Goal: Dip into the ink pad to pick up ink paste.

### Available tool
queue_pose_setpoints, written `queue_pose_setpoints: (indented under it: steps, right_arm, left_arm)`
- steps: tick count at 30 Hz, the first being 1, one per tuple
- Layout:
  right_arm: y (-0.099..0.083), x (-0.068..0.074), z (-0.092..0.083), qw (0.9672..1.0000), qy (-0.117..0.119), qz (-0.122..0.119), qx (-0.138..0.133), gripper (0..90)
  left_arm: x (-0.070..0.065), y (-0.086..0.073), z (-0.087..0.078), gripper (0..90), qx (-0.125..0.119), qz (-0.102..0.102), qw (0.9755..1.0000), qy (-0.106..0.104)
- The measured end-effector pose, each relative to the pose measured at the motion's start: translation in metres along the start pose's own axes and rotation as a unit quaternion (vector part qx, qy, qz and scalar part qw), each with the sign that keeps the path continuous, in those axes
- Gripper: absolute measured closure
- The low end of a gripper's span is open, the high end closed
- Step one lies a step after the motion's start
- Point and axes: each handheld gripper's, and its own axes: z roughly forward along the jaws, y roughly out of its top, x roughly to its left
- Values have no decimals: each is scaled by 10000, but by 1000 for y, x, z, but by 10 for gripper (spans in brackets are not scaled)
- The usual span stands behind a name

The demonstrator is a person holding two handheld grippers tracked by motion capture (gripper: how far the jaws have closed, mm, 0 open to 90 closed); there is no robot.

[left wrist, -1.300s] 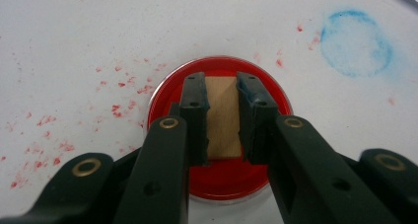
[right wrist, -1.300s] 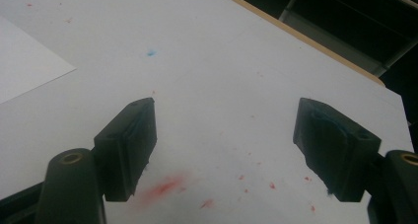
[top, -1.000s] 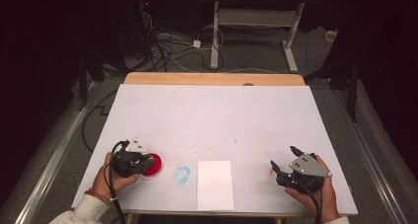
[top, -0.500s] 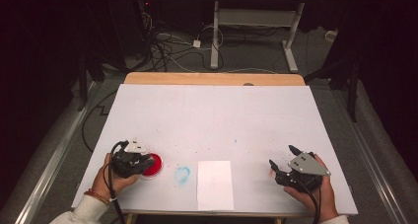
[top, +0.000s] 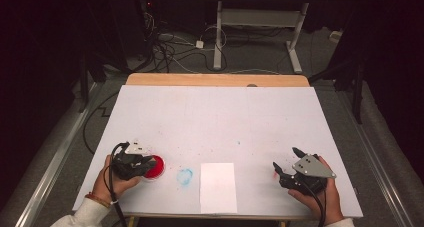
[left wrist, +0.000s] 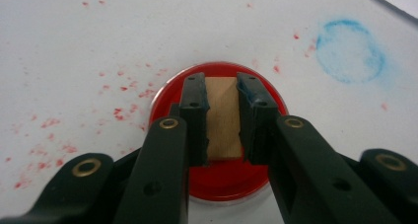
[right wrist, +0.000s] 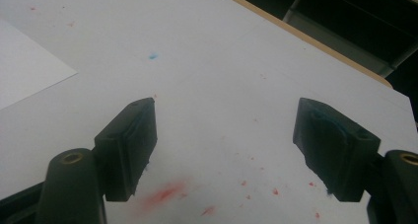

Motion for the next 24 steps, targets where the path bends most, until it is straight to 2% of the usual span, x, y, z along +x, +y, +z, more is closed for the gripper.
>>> queue_pose_setpoints:
  steps: [1, 4, 5, 12, 18, 24]
  right_arm:
    - [0, 0, 0, 10000, 0, 0, 0, 252]
    - [-1, 0, -2, 10000, -17, 5, -9, 253]
    - [-1, 0, -2, 10000, -17, 5, -9, 253]
    - [-4, 0, -6, 10000, -80, -28, 38, 253]
    - [-4, 1, -8, 10000, -81, -33, 29, 253]
    - [-4, 0, -9, 9999, -95, -31, 15, 253]
  left_arm:
    - [0, 0, 0, 739, 0, 0, 10000, 0]
    - [0, 4, -17, 739, -223, -30, 9997, 49]
    - [0, 4, -17, 739, -223, -30, 9997, 49]
    - [-3, 14, -46, 738, -582, 85, 9982, 111]
    - [-8, 18, -59, 738, -661, 85, 9976, 190]
    - [-16, 22, -67, 738, -701, 247, 9969, 268]
